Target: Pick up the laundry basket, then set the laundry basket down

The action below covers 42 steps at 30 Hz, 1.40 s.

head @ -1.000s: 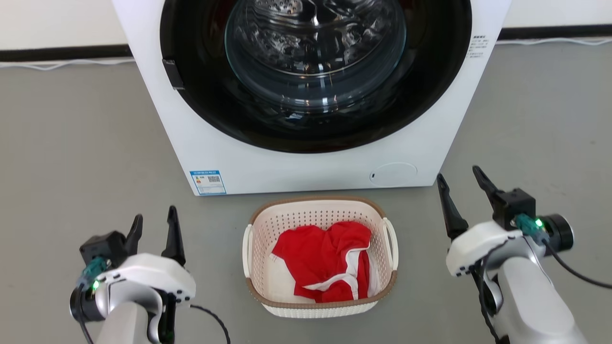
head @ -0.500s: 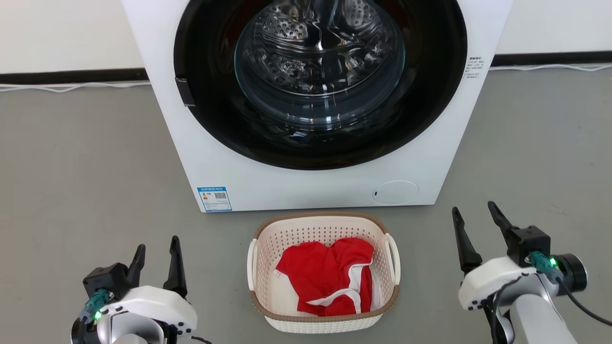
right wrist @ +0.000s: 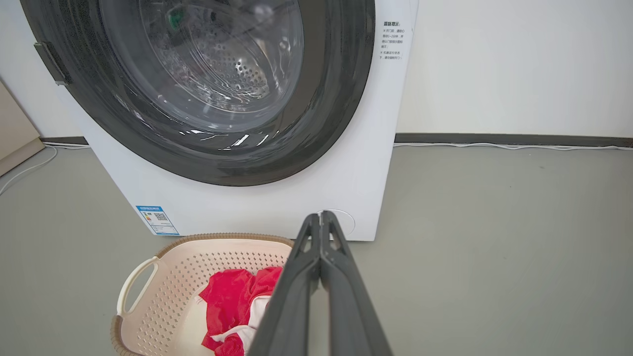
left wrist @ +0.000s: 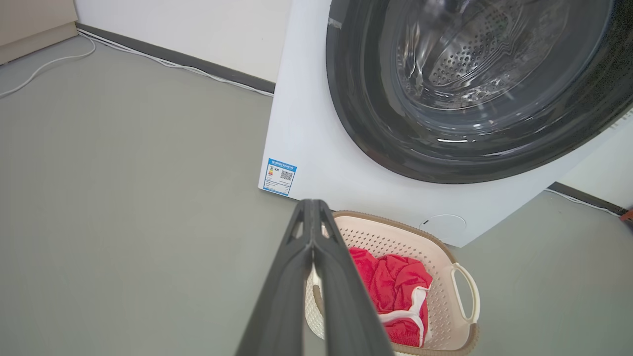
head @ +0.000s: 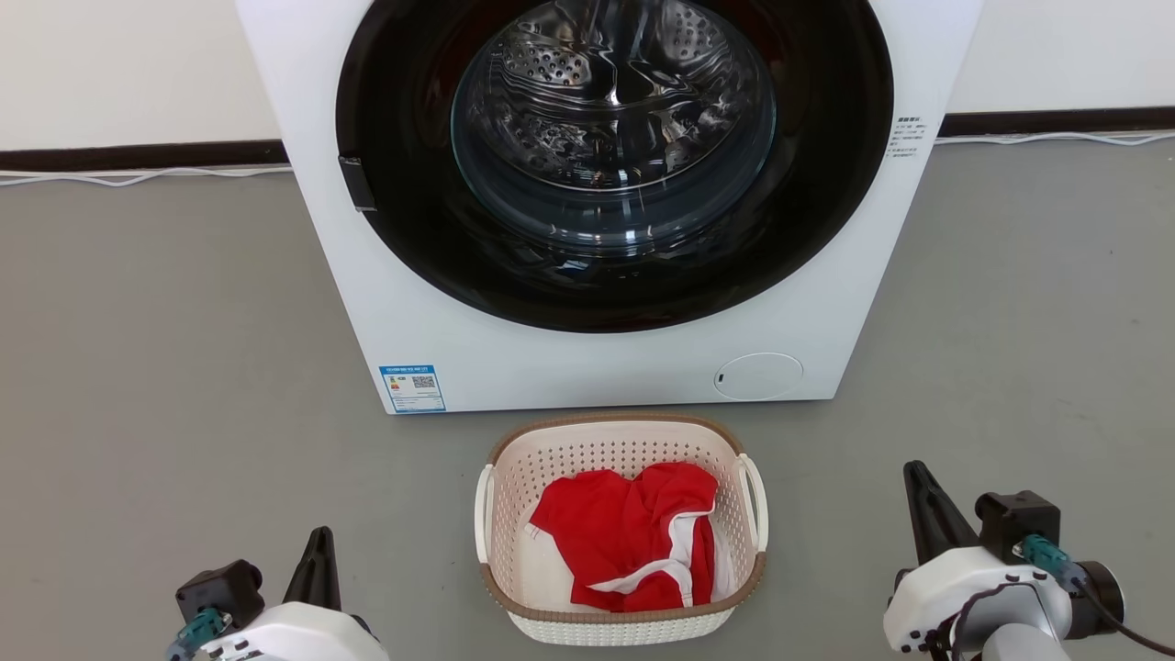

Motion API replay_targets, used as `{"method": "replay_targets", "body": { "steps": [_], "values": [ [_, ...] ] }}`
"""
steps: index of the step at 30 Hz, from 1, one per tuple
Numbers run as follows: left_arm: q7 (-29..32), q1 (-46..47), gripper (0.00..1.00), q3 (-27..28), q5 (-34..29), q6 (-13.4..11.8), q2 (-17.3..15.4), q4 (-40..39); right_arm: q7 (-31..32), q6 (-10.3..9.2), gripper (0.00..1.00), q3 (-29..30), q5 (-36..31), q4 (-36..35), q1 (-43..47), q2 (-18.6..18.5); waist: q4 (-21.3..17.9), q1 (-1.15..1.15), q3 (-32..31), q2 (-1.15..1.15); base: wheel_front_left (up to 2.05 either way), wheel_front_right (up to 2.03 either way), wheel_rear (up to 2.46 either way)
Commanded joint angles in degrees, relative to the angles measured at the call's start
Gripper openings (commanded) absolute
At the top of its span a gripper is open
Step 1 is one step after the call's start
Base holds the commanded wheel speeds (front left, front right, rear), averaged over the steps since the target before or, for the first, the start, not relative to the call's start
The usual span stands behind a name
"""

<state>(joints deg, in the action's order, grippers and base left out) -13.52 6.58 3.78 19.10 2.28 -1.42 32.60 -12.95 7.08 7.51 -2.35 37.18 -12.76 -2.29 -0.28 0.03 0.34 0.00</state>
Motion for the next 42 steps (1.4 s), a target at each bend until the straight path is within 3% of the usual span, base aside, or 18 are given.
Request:
{"method": "replay_targets", "body": {
  "steps": [1,6,42],
  "values": [
    [0.6,2.1,0.0,0.4,2.2,0.3,-0.3,-1.9,0.7,0.03,0.0,0.4,2.6,-2.0,-2.1,-0.4,0.0,0.09,-0.1,0.0,0.0,0.0,0.0],
    [1.1,1.9,0.0,0.4,4.7,0.5,-0.3,-2.6,1.1,0.04,0.0,0.0,6.0,-2.9,-1.6,-0.4,0.0,-0.02,0.1,0.0,0.0,0.0,0.0],
    [7.2,1.1,0.0,1.0,27.0,2.0,-0.7,-7.9,6.8,0.16,0.0,-0.7,35.0,-9.8,1.3,-0.5,0.1,-0.02,0.0,0.0,0.0,0.0,0.0]
  ]
}}
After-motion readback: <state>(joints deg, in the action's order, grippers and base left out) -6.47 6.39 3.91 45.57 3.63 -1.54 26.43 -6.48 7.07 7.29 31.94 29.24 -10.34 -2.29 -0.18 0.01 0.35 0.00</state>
